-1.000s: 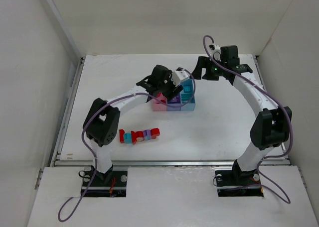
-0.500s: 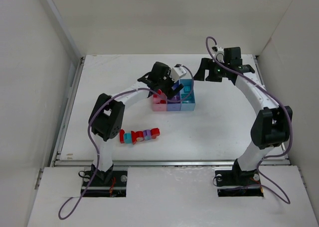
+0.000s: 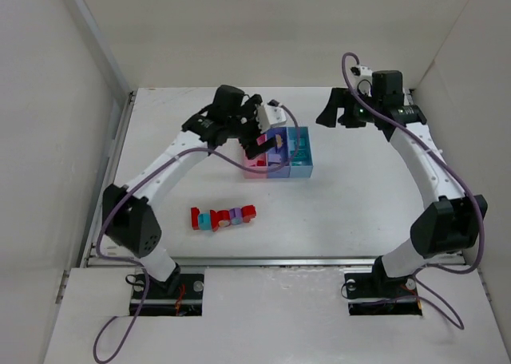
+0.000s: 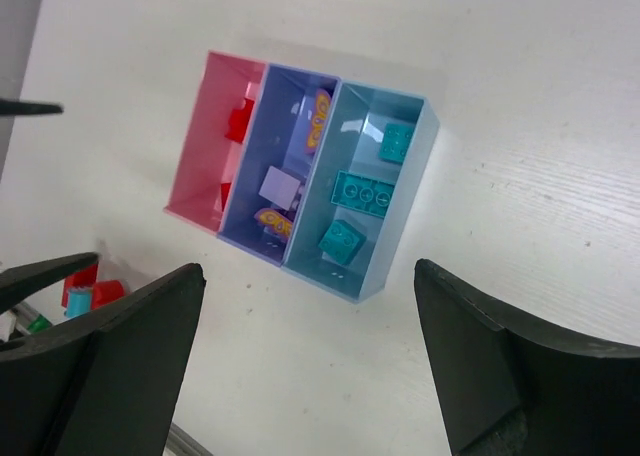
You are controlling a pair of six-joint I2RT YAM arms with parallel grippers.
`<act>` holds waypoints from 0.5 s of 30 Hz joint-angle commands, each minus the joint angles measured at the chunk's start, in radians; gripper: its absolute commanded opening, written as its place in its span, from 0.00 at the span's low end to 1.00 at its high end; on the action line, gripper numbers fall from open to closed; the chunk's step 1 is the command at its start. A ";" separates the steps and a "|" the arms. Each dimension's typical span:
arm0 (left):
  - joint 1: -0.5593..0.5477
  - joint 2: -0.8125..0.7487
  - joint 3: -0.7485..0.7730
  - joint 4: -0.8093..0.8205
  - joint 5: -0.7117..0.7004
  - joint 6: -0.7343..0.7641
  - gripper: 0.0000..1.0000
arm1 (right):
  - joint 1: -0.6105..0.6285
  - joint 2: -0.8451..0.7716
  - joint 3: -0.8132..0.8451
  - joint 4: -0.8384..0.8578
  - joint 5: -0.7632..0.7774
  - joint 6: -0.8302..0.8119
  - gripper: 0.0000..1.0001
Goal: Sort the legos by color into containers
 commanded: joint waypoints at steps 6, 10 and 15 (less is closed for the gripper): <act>0.029 -0.211 -0.293 -0.515 0.028 0.323 1.00 | 0.111 -0.037 -0.005 -0.049 0.042 -0.047 0.91; 0.029 -0.390 -0.471 -0.412 -0.012 0.286 1.00 | 0.258 -0.016 -0.018 -0.092 0.062 -0.171 0.92; 0.029 -0.443 -0.569 -0.352 0.000 0.267 1.00 | 0.448 -0.039 -0.111 -0.089 0.095 -0.246 0.94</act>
